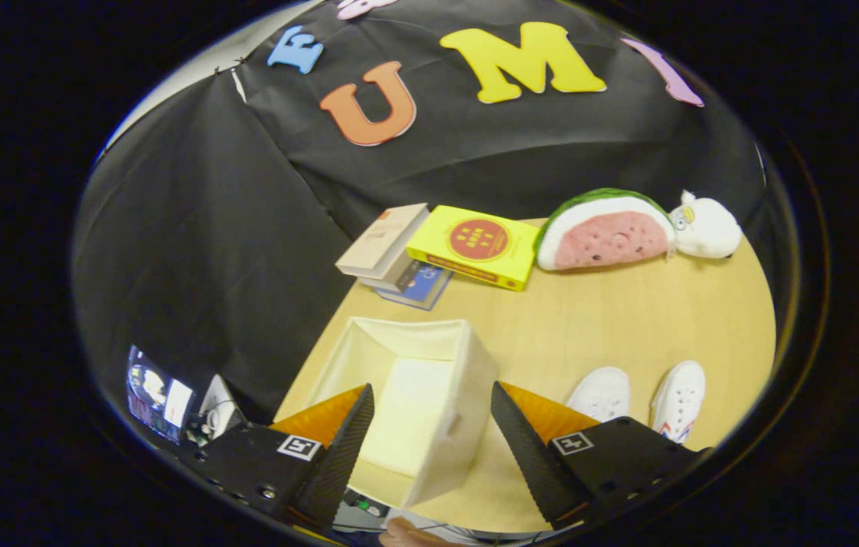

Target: Open the storage box then place both shoes into the box .Put the left shoe in first, then the right shoe, with the right side of both shoes facing outward in a uniform manner.

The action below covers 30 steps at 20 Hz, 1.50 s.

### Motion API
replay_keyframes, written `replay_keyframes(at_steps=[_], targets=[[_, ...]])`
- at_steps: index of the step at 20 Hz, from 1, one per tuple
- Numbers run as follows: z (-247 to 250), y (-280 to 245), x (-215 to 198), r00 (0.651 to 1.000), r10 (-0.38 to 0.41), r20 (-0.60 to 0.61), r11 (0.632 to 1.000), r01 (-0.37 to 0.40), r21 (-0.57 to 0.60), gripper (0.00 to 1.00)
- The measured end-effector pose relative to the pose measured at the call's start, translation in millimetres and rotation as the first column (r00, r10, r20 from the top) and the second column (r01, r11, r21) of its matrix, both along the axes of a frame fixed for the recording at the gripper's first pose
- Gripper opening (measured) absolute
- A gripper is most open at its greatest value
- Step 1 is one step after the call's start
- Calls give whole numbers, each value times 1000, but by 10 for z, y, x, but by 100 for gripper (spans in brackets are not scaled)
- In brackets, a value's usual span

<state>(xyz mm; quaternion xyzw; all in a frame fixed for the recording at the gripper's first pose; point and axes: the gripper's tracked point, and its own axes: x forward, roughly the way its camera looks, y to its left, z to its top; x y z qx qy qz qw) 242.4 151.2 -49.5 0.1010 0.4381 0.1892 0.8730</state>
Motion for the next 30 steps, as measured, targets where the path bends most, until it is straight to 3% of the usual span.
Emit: replay_keyframes(at_steps=[7,9,14,16,18,19,21,23,25,26,27,30], targets=[[-792,-953,-77,990,-77,-121,990,61,-125,94],[-1043,-1115,-172,983,-69,-170,985,40,-169,89],[-1545,-1426,-365,963,-57,-264,970,-10,-244,89],[-1720,-1534,-394,954,-66,-293,956,-24,-292,78],[-1811,-1544,-371,955,-65,-290,948,-32,-316,78],[-1840,-1509,-396,947,-71,-313,951,-31,-309,65],[-1937,-1489,-410,935,-82,-344,942,-40,-334,52],[-1921,-1345,-398,932,-35,-360,948,-83,-307,32],[-1913,-1358,-411,930,-50,-365,950,-68,-305,12],[-1895,-1390,-402,924,-66,-377,957,-49,-287,12],[-1893,-1370,-421,916,-81,-392,963,-29,-267,0],[-1849,-1359,-428,907,-88,-413,980,5,-197,0]])
